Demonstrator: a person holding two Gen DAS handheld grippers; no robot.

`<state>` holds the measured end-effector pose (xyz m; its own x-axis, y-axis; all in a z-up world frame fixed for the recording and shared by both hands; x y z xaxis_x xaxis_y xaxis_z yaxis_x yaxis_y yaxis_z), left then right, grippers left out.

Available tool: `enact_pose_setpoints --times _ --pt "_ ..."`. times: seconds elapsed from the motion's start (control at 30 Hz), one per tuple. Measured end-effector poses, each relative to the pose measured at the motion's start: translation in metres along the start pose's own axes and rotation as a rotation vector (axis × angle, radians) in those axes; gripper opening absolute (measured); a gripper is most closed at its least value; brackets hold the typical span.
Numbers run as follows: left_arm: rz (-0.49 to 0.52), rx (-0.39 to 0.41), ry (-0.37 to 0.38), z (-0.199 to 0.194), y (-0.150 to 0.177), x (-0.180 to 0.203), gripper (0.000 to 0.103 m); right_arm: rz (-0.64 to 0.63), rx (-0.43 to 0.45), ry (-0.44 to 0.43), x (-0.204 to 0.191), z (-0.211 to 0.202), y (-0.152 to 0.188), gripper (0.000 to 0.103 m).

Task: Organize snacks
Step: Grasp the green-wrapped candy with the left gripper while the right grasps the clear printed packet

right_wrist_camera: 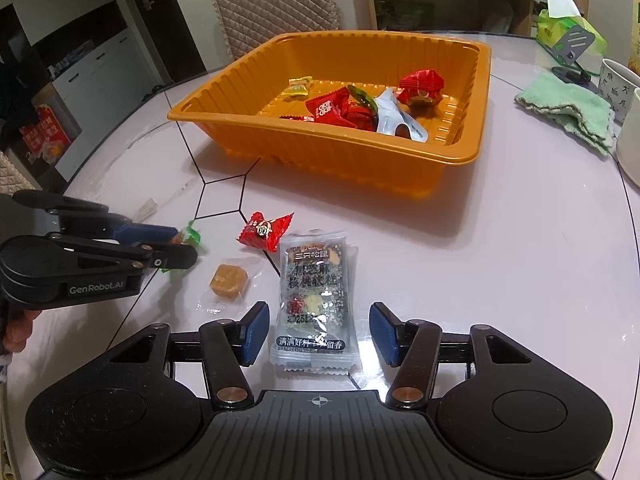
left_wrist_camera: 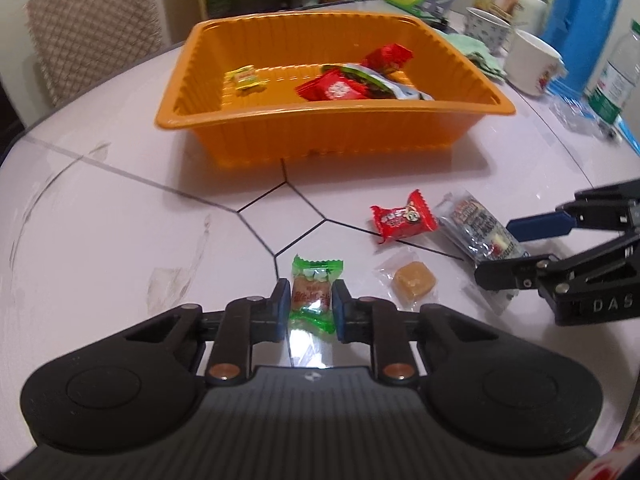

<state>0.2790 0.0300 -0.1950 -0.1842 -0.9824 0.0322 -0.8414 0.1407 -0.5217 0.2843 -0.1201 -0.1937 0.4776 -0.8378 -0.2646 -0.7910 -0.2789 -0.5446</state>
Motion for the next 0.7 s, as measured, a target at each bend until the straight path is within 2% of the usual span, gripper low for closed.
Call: enact_pose_setpoints --times 0.2,0.37,0.43,0.5,0.7 --pt "-0.086 -0.025 -0.024 -0.006 0.006 -0.01 0.019 -0.031 0.009 0.025 -0.003 0.004 -0.004 0.056" --pt "-0.113 -0.032 -0.041 -0.009 0.01 -0.016 0.019 -0.08 0.019 0.054 -0.012 0.009 -0.011 0.055" --pt "-0.117 -0.033 -0.045 -0.009 0.01 -0.017 0.019 -0.088 0.021 0.064 -0.014 0.011 -0.012 0.052" --pt "-0.12 -0.034 -0.049 -0.01 0.011 -0.017 0.019 -0.086 0.013 0.088 -0.014 0.014 -0.012 0.041" --pt "-0.128 -0.034 -0.057 -0.011 0.011 -0.017 0.019 -0.071 0.01 0.102 -0.012 0.012 -0.01 0.038"
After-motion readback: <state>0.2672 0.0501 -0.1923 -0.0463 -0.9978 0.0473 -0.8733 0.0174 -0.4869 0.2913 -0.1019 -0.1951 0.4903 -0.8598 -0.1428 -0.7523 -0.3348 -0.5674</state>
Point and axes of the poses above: each gripper's, at about its wrist camera, not at the fingertips, and z roughly the way its jaws point, x to its right, y to its underside, the point moved 9 cm from there along z, roughly the way its jaws point, and after that the axes turned 2 degrees about -x, right-handed, at the moved point
